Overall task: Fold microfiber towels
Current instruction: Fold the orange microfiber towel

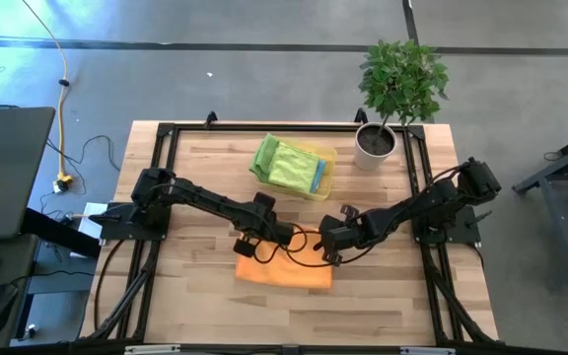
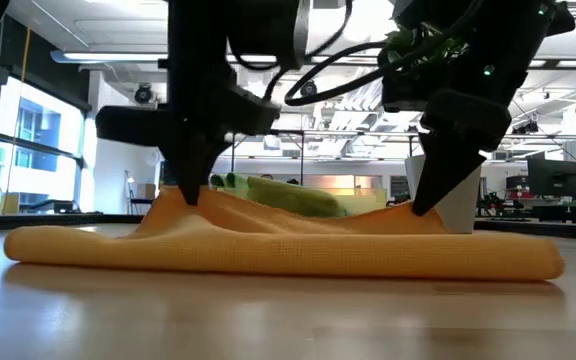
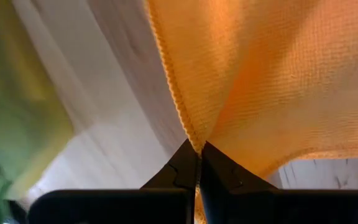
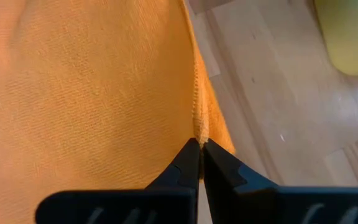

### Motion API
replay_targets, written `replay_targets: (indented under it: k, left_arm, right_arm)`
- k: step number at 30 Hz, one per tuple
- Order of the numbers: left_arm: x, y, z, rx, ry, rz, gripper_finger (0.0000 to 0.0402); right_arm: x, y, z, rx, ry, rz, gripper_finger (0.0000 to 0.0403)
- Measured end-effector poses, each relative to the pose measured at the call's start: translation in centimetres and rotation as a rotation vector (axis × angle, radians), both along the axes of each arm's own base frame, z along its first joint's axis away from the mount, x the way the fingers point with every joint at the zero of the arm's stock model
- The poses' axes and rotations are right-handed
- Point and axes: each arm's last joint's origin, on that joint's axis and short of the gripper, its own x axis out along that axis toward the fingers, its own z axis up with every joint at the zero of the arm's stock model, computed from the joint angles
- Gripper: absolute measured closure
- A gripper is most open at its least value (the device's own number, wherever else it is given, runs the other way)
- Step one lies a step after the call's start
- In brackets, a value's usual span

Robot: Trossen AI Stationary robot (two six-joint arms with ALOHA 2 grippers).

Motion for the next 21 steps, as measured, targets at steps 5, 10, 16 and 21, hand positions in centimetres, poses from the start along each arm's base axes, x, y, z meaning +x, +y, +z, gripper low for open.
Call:
replay_targets:
  k: [5, 10, 16, 21]
  left_arm:
    - [-0.5, 0.5, -0.8, -0.023, 0.022, 0.045, 0.04]
    - [-0.2, 0.5, -0.8, 0.005, -0.05, 0.134, 0.0379]
    - [-0.2, 0.2, -0.8, -0.055, -0.055, 0.183, 0.0332]
    - [-0.3, -0.1, 0.9, 0.009, -0.039, 0.182, 0.0306]
  right_arm:
    - [0.1, -0.5, -0.1, 0.028, 0.019, -0.005, 0.0383]
    - [-0.1, -0.8, -0.1, 0.034, 0.038, -0.017, 0.0319]
    - [0.0, -0.8, 0.8, 0.086, 0.021, -0.031, 0.027]
    - [0.1, -0.7, 2.8, 0.116, -0.004, -0.047, 0.0266]
